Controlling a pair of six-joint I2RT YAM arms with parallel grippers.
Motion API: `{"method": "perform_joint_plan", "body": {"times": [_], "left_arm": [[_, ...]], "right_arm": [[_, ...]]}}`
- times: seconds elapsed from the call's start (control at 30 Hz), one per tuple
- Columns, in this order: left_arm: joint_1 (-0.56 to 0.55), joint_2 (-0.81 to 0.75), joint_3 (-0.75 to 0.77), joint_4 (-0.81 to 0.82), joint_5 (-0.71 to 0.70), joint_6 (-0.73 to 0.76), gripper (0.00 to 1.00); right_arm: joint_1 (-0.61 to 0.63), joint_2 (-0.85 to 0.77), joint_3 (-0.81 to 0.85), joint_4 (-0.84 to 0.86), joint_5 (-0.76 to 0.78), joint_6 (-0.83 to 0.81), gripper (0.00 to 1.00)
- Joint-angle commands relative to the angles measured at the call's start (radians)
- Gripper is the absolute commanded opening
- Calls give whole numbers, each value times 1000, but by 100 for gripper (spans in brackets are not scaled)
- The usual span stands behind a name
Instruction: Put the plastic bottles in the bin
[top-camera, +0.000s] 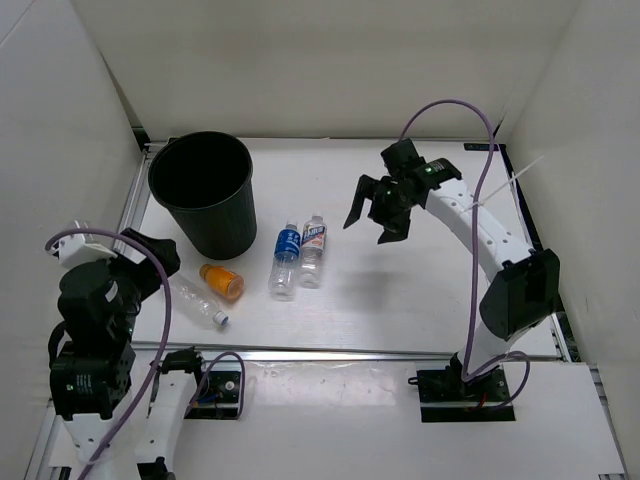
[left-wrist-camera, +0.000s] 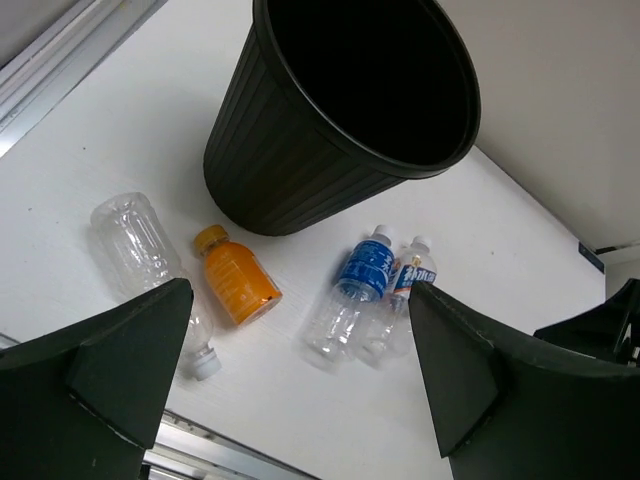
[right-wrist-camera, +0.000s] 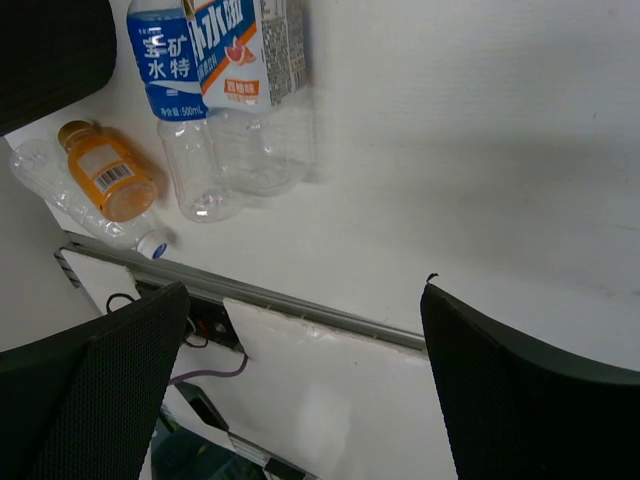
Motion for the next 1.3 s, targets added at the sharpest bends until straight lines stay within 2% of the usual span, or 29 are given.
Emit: {"method": "perform_joint_plan", "body": {"times": [0.0, 0.13, 0.4, 0.67, 1.27], "left_arm": [[-5, 36, 7, -25, -5, 61, 100], [-5, 80, 27, -73, -5, 106, 100], [-5, 122, 76, -133, -5, 143, 100], [-5, 131, 77, -167, 4, 112, 100], [-5, 154, 75, -196, -19, 72, 100]], "right_arm": [[10, 36, -2, 83, 20, -37, 100], [10, 138, 47, 94, -121, -97, 100], [10, 332, 156, 140, -235, -119, 100], [19, 481, 291, 160, -268, -123, 100], [52, 680, 326, 223, -333, -134, 100]]}}
